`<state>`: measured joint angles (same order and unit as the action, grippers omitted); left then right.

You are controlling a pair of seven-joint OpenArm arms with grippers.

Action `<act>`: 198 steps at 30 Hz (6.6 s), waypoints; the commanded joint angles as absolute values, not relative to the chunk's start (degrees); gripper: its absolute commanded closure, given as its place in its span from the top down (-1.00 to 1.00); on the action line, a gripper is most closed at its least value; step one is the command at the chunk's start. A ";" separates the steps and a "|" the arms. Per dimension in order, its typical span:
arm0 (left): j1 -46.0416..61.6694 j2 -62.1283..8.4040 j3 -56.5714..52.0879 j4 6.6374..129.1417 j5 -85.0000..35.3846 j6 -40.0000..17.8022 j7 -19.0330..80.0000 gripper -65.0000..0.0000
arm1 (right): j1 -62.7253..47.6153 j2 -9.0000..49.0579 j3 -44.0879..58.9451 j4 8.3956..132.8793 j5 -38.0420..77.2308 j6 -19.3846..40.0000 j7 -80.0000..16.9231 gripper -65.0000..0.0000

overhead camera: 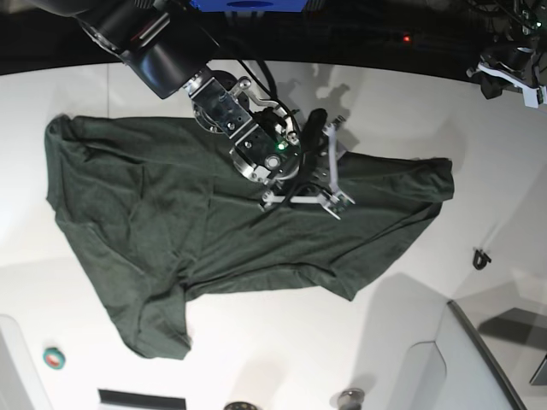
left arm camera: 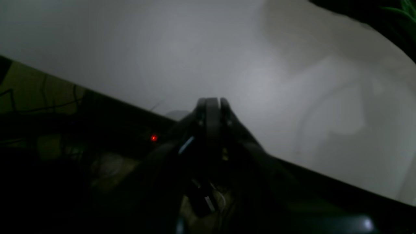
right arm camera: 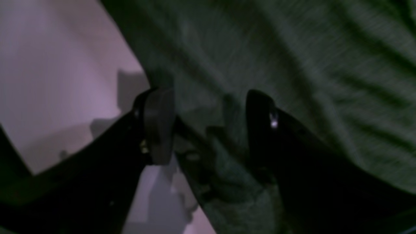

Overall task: Layout the t-shirt on the table in an organized manner, then fold the t-shirt properly
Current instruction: 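Drag the pinched fabric with the right gripper to smooth the shirt, then grasp the shirt edge corner with the left gripper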

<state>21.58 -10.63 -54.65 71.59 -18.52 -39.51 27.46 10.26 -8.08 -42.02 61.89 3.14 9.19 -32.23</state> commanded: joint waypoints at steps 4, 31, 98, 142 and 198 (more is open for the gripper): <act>21.76 -11.56 -54.90 72.13 -19.38 -40.00 26.33 -1.00 | 12.97 -8.40 -41.45 59.30 3.82 9.27 -31.16 -0.23; 21.85 -11.82 -55.16 70.02 -19.38 -40.00 26.33 -1.00 | 14.29 -8.13 -41.27 59.65 10.51 8.84 -31.25 -0.97; 4.53 -5.85 -43.03 71.96 -19.30 -35.30 26.24 0.43 | -4.00 3.56 -33.27 85.14 10.51 2.95 -27.38 -0.21; -4.18 -5.93 -43.03 69.23 -19.30 -31.78 33.45 -1.00 | -4.00 4.70 -33.45 84.97 10.59 2.95 -27.47 -0.21; 3.21 -8.75 -46.20 61.67 -32.57 -30.02 33.10 0.69 | -12.70 7.16 -28.18 96.13 10.59 2.86 -27.12 -0.21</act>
